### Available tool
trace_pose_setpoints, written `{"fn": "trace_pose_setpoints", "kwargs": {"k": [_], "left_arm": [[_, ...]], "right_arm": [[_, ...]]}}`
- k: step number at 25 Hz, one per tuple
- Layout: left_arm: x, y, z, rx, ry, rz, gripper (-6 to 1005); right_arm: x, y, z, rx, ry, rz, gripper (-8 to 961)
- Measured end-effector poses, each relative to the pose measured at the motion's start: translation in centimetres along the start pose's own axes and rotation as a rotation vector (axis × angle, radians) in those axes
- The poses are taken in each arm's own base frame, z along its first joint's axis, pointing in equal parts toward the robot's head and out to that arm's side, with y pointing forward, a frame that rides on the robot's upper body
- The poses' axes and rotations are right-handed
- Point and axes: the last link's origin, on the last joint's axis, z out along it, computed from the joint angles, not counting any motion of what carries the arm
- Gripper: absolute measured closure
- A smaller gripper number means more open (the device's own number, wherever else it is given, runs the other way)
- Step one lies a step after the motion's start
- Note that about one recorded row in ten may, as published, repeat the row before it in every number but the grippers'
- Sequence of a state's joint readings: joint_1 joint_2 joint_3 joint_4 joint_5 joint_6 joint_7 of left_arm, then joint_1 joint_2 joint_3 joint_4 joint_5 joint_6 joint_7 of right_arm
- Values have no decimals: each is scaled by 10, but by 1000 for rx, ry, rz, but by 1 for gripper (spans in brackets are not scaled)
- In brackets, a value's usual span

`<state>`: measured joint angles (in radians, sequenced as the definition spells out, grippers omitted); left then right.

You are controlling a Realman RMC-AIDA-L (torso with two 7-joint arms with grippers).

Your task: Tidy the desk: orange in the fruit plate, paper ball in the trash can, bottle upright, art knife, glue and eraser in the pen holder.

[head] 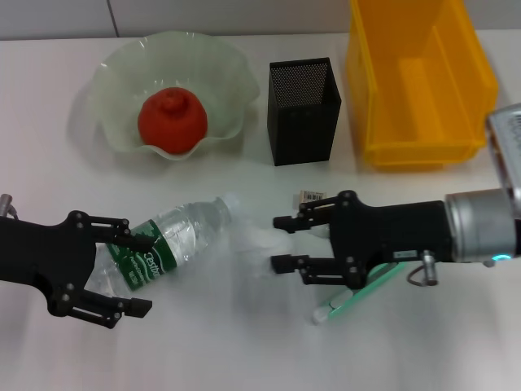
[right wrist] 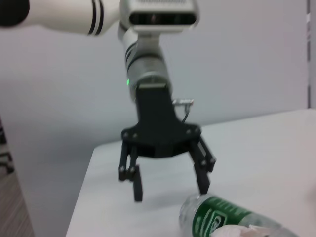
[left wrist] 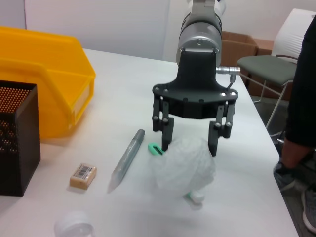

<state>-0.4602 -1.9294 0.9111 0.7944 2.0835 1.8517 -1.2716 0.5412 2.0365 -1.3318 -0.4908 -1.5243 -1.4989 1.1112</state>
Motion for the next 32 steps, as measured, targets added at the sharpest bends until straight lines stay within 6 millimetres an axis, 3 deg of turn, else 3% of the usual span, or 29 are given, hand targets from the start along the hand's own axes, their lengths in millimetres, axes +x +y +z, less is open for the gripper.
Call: {"fn": "trace_pose_setpoints", "kwargs": {"k": [19, 32], "left_arm": [[7, 10, 43, -3, 214, -20, 173], [0, 19, 50, 99, 419, -17, 173]], "right_arm": [[14, 13, -66, 178, -212, 103, 478], [30, 17, -121, 560, -456, 175, 478]]}}
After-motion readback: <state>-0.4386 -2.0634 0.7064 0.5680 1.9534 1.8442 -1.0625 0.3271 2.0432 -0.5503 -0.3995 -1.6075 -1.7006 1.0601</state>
